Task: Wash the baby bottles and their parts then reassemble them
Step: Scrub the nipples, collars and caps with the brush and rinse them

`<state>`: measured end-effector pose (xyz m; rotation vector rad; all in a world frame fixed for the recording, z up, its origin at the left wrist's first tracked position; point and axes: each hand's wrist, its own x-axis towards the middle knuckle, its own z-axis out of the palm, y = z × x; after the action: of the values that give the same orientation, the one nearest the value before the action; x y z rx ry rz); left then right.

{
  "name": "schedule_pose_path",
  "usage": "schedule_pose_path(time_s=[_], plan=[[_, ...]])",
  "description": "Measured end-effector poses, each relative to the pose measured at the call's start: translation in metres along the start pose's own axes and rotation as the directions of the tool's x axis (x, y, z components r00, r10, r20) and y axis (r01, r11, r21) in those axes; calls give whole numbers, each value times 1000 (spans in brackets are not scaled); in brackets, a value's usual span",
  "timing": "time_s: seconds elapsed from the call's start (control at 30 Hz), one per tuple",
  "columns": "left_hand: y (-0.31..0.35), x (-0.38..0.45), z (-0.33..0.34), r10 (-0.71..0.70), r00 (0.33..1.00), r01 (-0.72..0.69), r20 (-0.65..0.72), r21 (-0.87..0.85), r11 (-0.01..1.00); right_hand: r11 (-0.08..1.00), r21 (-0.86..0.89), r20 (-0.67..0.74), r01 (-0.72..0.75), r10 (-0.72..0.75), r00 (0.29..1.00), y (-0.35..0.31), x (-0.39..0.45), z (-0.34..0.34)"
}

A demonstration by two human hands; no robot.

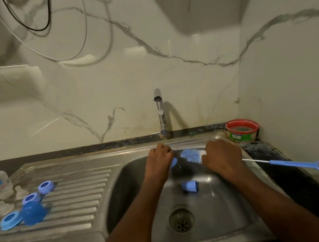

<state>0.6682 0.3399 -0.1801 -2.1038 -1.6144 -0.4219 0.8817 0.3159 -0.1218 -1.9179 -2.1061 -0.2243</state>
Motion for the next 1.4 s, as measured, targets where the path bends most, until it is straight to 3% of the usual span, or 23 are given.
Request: schedule_pose_path(time_s=[0.1, 0.2, 0.43, 0.57, 0.7, 0.8, 0.93, 1.03, 1.13, 1.2, 1.33, 1.4], plan=[[1, 0, 3, -212, 976, 192, -56, -250, 949, 999, 43, -11, 7, -7, 1000, 4, -4, 4], [0, 0, -2, -478, 878, 382, -17, -576, 723, 997, 63, -20, 38, -37, 999, 7, -6, 8], [3, 2, 4, -538, 822, 515, 185, -644, 566, 994, 77, 99, 81, -89, 991, 0, -2, 19], [-1, 7, -1, -581, 812, 433, 57, -726, 534, 994, 48, 132, 98, -104, 986, 3, 0, 20], [-7, 1, 7, -530, 825, 515, 195, -646, 564, 995, 32, 135, 93, -96, 986, 5, 1, 21], [-7, 3, 7, -555, 825, 462, 111, -698, 547, 996, 9, 118, 87, -88, 989, 5, 3, 21], [-4, 2, 3, -564, 808, 522, 168, -649, 554, 997, -6, 114, 72, -71, 991, 5, 2, 20], [-5, 3, 3, -595, 797, 472, 101, -718, 511, 998, 11, 110, 54, -55, 992, 5, 2, 20], [-4, 3, 2, -571, 803, 523, 172, -664, 535, 998, 9, 116, 56, -57, 992, 5, 2, 19], [-8, 3, 5, -589, 799, 482, 116, -710, 514, 999, 11, 108, 51, -52, 993, 5, 3, 19], [-9, 1, 8, -492, 855, 477, 167, -628, 615, 999, 14, 94, 45, -46, 995, 6, 3, 20], [-10, 0, 6, -445, 889, 406, 107, -634, 658, 999, 20, 83, 48, -50, 995, 6, 3, 19]])
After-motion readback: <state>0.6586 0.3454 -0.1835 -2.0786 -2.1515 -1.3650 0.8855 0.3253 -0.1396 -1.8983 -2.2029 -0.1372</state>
